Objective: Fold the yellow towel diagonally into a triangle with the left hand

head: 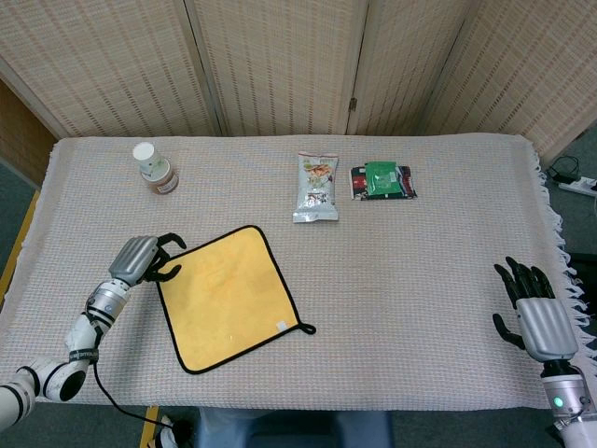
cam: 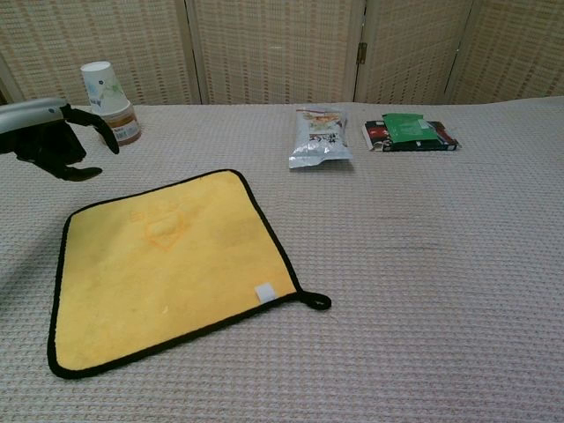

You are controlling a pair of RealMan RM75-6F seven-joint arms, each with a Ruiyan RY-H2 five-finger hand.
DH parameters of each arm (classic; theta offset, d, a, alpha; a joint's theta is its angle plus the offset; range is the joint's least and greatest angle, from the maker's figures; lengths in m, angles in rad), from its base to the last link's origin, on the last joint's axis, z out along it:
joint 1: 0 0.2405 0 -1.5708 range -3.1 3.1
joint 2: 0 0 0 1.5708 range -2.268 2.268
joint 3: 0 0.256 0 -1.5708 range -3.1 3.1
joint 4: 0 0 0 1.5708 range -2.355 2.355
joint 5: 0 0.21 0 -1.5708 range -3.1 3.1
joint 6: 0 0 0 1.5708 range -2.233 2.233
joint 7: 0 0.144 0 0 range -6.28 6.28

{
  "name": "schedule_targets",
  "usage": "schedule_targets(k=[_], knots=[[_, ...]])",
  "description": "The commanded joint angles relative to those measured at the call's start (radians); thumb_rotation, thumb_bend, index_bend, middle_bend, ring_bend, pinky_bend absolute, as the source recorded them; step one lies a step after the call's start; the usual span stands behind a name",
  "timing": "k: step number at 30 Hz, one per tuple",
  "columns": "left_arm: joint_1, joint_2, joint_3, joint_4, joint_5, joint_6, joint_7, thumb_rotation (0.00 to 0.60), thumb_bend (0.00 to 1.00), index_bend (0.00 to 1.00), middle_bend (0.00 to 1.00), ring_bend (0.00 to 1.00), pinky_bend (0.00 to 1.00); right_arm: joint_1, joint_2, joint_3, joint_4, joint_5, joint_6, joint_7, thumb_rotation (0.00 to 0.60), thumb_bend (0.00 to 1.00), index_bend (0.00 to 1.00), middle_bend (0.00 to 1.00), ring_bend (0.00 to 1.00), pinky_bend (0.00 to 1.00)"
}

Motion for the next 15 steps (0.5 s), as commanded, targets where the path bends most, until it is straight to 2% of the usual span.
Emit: schedule_targets(k=[1,8,15], knots=[[-0.052,-0.068,-0.012,0.101,-0.009,-0.032,-0.063,0.6,0.41,0.41,1.0,1.0,1.0,0.001,-0.001,0.004,0.005,0.017,-0.009,-0.004,0.6,0.46,0.0,0.0,0.0,0.0],[-0.149,-0.191,0.012,0.312,0.019,-0.127,-0.205,0.6,0.41,0.41,1.0,1.0,1.0,-0.02,0.005,0.013,0.022,0.071,-0.008,0.001,0.6,0.46,0.0,0.0,0.0,0.0],[-0.216,-0.307,0.05,0.492,0.059,-0.16,-0.303,0.6,0.41,0.42,1.0,1.0,1.0,-0.044,0.023,0.014,0.034,0.088,0.008,0.041,0.6,0.46,0.0,0.0,0.0,0.0]])
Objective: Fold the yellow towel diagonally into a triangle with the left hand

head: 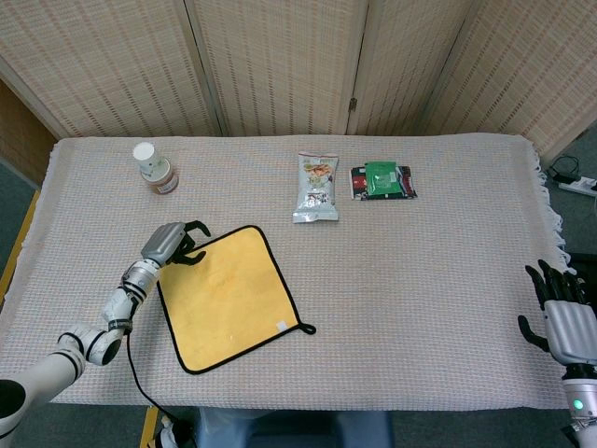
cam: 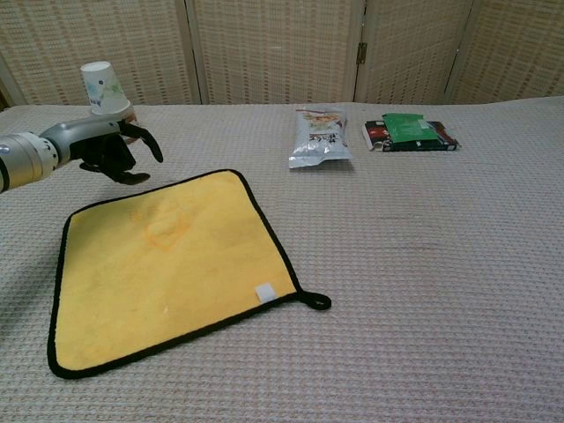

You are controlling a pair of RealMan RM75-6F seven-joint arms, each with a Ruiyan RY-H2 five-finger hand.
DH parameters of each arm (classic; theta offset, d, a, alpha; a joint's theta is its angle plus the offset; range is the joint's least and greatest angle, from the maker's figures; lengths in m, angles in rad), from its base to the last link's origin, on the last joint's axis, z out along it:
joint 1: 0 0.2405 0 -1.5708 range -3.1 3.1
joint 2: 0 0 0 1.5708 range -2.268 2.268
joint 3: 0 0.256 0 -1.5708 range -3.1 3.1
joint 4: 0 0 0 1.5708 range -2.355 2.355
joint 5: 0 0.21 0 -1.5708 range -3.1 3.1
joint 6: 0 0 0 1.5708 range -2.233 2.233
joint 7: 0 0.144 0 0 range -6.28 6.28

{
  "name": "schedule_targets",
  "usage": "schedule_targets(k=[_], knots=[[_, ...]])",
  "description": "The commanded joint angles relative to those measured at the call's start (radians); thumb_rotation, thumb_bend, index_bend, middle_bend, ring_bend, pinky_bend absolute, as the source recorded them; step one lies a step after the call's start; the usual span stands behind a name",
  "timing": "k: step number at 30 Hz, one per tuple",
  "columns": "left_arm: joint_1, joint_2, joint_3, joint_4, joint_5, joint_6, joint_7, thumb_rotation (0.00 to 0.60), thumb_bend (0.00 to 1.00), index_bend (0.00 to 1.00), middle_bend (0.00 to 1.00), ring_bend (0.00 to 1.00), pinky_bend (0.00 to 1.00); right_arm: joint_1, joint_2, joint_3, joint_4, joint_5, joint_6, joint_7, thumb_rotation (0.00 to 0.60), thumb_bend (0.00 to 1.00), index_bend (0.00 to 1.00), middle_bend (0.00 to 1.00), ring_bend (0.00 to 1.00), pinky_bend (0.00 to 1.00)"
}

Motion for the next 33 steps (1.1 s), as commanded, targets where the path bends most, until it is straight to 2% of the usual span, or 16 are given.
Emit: schedule_targets(k=[1,13,23,33], knots=[[-0.042,-0.071,0.023,0.099,0.023,-0.02,-0.051,0.6,0.41,0.41,1.0,1.0,1.0,-0.007,0.008,-0.001,0.005,0.006,-0.002,0.016,0.6,0.46,0.0,0.0,0.0,0.0],[-0.106,-0.186,0.047,0.338,0.031,-0.05,-0.239,0.6,0.41,0.42,1.0,1.0,1.0,-0.018,0.017,0.006,0.025,0.035,-0.018,0.05,0.6,0.46,0.0,0.0,0.0,0.0],[-0.134,-0.243,0.084,0.449,0.052,-0.086,-0.373,0.6,0.41,0.42,1.0,1.0,1.0,-0.025,0.014,0.011,0.032,0.057,-0.025,0.043,0.6,0.46,0.0,0.0,0.0,0.0],[-0.163,-0.305,0.108,0.535,0.06,-0.123,-0.411,0.6,0.41,0.41,1.0,1.0,1.0,-0.052,0.027,0.013,0.037,0.063,-0.001,0.069,0.6,0.46,0.0,0.0,0.0,0.0]])
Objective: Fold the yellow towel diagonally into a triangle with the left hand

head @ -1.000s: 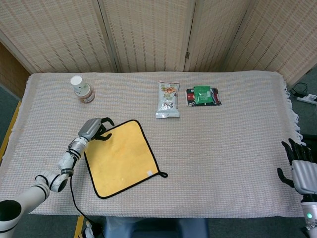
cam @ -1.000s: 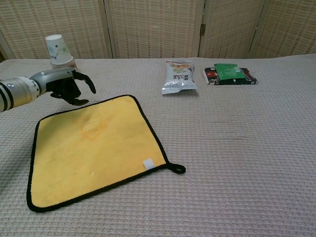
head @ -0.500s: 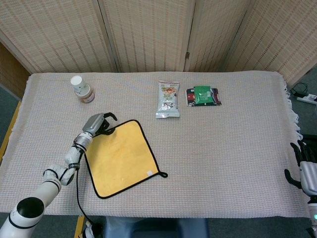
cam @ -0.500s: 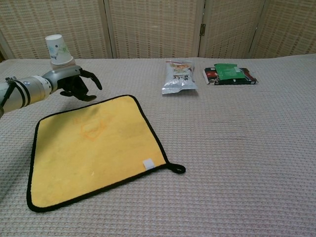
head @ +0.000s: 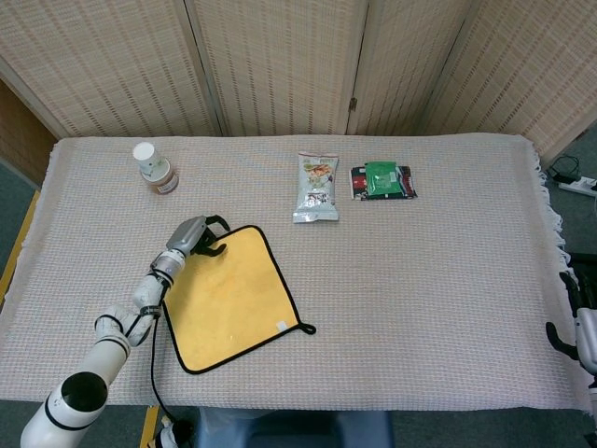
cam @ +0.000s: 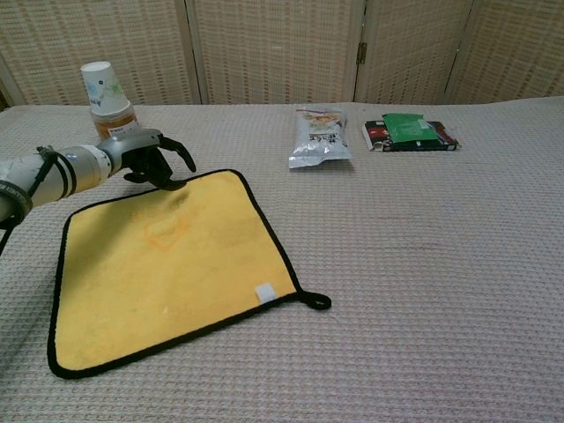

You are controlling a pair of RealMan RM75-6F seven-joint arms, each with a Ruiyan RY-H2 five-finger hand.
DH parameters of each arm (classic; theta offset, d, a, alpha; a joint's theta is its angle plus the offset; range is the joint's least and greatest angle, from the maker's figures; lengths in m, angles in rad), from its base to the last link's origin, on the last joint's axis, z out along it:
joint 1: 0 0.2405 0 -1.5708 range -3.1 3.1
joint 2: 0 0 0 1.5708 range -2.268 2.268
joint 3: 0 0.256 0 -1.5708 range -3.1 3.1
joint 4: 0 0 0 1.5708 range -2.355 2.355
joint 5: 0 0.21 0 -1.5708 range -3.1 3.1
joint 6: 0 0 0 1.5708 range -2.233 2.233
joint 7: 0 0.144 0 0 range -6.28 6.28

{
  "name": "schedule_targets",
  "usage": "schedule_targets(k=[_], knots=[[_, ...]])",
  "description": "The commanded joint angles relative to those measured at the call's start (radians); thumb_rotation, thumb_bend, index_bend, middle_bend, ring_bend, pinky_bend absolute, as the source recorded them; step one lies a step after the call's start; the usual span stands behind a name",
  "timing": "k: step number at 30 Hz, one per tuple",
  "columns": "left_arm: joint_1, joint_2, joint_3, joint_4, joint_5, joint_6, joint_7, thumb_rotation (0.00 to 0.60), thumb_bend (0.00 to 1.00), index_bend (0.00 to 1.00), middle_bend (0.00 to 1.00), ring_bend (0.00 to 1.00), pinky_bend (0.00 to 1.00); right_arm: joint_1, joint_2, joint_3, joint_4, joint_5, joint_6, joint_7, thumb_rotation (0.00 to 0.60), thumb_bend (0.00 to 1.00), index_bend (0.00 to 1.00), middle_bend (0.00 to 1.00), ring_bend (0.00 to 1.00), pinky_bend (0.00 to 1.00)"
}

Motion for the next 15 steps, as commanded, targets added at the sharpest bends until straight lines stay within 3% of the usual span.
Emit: schedule_targets(k=[1,15], knots=[[-0.006,-0.014,0.004,0.016,-0.001,-0.011,-0.007,0.6,0.41,0.41,1.0,1.0,1.0,-0.007,0.004,0.0,0.002,0.002,0.006,0.007,0.6,0.46,0.0,0.0,0.0,0.0],[-0.002,-0.048,0.005,0.08,-0.017,-0.015,0.012,0.6,0.42,0.4,1.0,1.0,1.0,-0.02,0.008,0.006,0.01,0.01,0.008,0.022,0.6,0.46,0.0,0.0,0.0,0.0]])
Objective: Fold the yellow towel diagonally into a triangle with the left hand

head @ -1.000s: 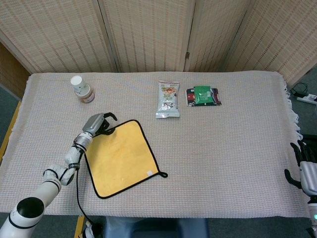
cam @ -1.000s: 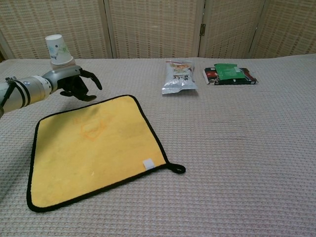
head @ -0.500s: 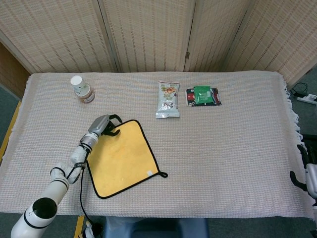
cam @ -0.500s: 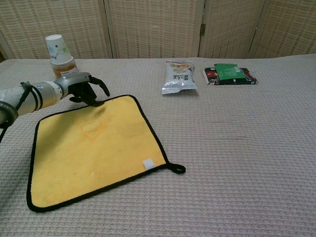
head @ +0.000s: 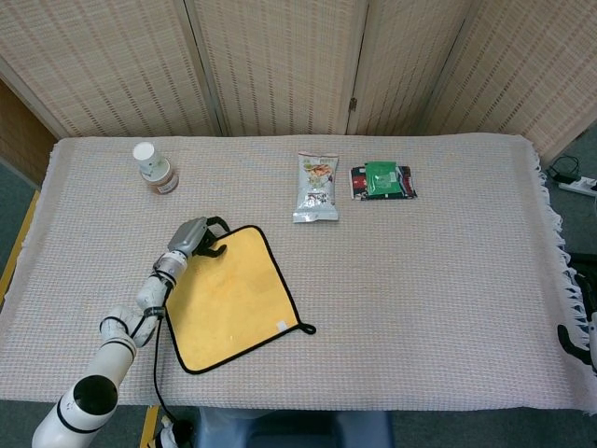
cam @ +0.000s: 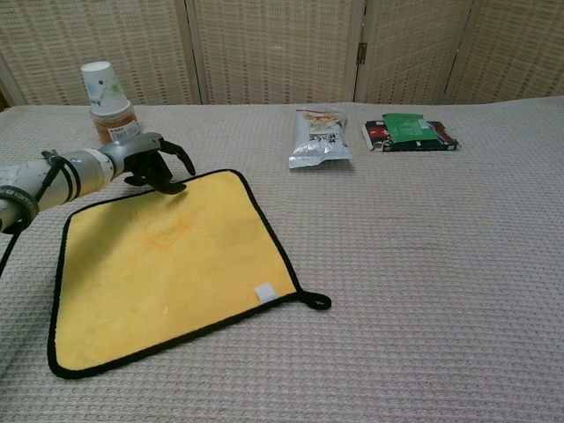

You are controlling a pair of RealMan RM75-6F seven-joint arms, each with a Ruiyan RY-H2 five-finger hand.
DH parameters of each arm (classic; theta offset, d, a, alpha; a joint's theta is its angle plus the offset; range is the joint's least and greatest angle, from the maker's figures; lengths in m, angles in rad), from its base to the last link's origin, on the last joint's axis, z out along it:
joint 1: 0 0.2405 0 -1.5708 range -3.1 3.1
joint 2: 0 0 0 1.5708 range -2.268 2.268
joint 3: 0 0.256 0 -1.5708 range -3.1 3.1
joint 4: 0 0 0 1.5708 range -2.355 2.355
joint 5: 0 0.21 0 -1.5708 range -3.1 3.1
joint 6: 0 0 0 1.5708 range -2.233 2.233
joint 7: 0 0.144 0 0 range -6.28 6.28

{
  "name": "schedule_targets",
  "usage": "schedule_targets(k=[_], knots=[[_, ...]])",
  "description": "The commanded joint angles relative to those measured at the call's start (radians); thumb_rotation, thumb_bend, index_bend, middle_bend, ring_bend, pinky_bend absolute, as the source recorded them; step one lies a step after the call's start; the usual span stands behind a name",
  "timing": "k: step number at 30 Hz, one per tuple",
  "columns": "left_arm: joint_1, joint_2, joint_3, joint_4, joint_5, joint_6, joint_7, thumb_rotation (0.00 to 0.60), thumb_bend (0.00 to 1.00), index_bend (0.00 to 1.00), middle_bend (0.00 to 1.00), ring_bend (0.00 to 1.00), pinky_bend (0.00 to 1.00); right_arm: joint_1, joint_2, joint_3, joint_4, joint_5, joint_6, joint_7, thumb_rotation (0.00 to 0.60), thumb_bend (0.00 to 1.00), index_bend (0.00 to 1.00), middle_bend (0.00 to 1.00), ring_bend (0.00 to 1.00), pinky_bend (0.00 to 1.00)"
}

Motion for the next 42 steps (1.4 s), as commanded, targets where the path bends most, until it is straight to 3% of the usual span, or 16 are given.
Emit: schedule_targets(k=[1,17,38,42], knots=[[0.003,-0.002,-0.002,0.009,-0.005,0.0,0.005,0.6,0.42,0.4,1.0,1.0,1.0,0.003,-0.002,0.002,0.002,0.005,-0.007,-0.002,0.6,0.46,0.0,0.0,0.0,0.0],[0.024,-0.003,-0.005,0.025,-0.022,-0.039,0.006,0.6,0.44,0.46,1.0,1.0,1.0,0.002,-0.008,0.009,0.002,0.007,-0.007,-0.017,0.6,0.46,0.0,0.0,0.0,0.0],[0.058,0.009,0.003,0.0,-0.018,0.058,0.007,0.6,0.45,0.54,1.0,1.0,1.0,-0.004,-0.006,0.007,-0.014,-0.022,0.017,-0.025,0.6,0.46,0.0,0.0,0.0,0.0],[0.064,0.015,0.005,-0.008,-0.017,0.062,0.015,0.6,0.45,0.5,1.0,1.0,1.0,-0.006,-0.008,0.005,-0.019,-0.033,0.027,-0.031,0.6,0.46,0.0,0.0,0.0,0.0]])
